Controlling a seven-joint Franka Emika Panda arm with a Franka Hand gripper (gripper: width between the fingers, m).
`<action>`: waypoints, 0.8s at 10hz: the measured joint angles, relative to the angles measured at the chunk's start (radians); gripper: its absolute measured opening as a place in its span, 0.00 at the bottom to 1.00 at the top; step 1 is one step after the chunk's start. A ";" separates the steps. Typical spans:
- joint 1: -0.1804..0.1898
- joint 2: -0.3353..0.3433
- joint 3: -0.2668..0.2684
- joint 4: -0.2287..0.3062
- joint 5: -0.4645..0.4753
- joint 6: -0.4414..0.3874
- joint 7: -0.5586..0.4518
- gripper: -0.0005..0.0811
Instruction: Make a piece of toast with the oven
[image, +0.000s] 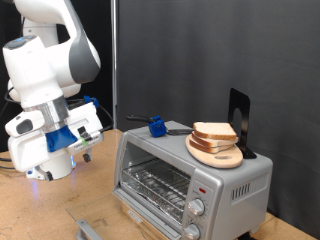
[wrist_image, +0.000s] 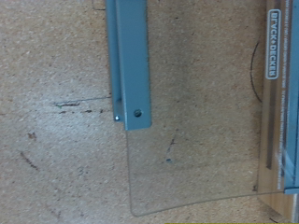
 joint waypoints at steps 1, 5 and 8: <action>0.000 -0.009 -0.006 0.019 0.040 -0.053 -0.017 0.84; -0.007 -0.061 -0.060 0.172 0.130 -0.359 -0.031 0.84; -0.008 -0.077 -0.062 0.216 0.128 -0.415 0.000 0.84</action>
